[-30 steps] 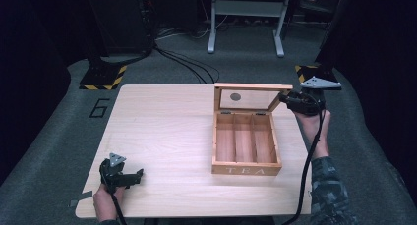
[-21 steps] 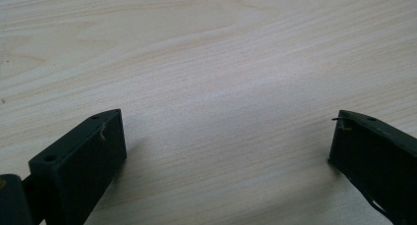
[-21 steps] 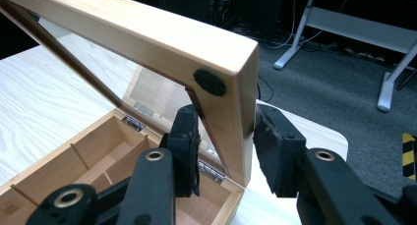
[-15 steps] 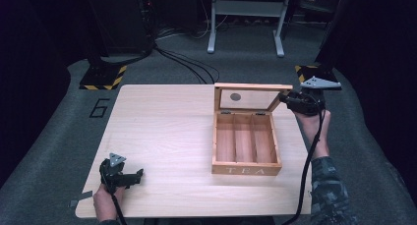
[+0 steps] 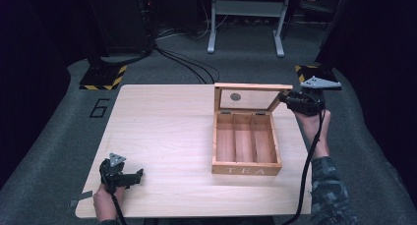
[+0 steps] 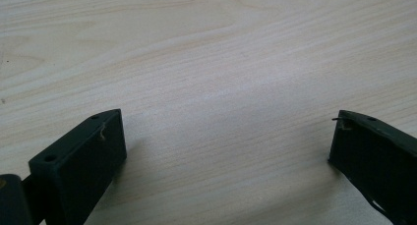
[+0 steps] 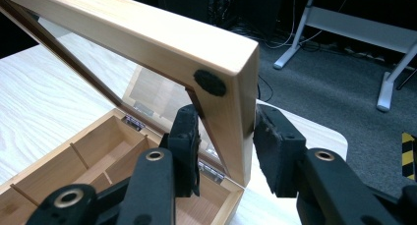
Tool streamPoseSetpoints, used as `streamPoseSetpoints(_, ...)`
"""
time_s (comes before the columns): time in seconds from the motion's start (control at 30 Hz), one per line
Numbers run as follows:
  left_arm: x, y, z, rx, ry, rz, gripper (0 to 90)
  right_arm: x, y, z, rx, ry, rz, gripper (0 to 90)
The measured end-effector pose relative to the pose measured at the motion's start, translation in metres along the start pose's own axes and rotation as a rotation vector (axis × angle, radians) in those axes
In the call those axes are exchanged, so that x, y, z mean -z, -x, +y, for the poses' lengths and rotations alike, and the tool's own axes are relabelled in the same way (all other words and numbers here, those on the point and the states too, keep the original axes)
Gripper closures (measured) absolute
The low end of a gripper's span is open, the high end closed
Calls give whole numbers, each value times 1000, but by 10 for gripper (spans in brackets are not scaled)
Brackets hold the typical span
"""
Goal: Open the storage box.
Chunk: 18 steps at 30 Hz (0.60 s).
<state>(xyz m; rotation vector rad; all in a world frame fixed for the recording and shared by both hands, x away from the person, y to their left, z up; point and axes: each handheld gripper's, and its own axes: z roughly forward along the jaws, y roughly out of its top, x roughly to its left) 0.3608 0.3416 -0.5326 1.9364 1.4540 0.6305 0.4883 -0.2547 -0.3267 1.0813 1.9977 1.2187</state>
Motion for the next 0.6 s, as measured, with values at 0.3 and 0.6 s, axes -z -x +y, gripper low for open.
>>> streamPoseSetpoints(0.3, 0, 0, 0, -1, 0, 0, 5, 0, 0, 0, 0, 0, -1, 623)
streamPoseSetpoints(0.6, 0, 0, 0, -1, 0, 0, 4, 0, -1, 0, 5, -4, -3, 624)
